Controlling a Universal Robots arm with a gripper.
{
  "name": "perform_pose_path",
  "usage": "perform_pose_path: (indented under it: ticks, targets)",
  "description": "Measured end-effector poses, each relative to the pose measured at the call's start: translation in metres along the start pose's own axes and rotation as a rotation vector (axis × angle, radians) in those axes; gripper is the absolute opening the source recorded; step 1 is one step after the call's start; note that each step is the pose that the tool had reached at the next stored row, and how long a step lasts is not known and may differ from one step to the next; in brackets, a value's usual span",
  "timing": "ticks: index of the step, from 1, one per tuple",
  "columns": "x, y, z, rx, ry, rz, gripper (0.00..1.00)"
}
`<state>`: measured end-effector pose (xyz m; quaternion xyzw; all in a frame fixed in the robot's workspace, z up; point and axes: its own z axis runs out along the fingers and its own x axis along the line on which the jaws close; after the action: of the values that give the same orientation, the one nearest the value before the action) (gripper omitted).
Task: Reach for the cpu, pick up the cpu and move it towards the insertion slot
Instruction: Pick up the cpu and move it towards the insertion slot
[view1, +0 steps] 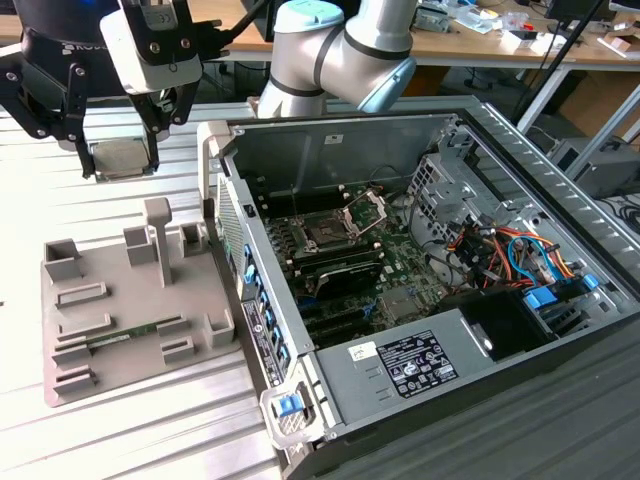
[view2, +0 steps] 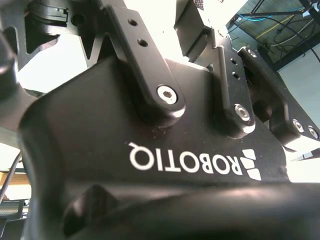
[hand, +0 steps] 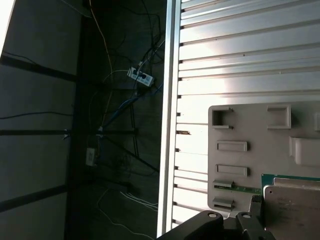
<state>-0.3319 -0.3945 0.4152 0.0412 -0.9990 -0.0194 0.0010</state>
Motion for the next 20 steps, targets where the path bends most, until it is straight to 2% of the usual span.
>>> perform_pose_path:
  ticks: [20]
  targets:
    - [-0.0047, -0.0004, -0.0001, 0.0000, 0.0001, 0.000, 0.55]
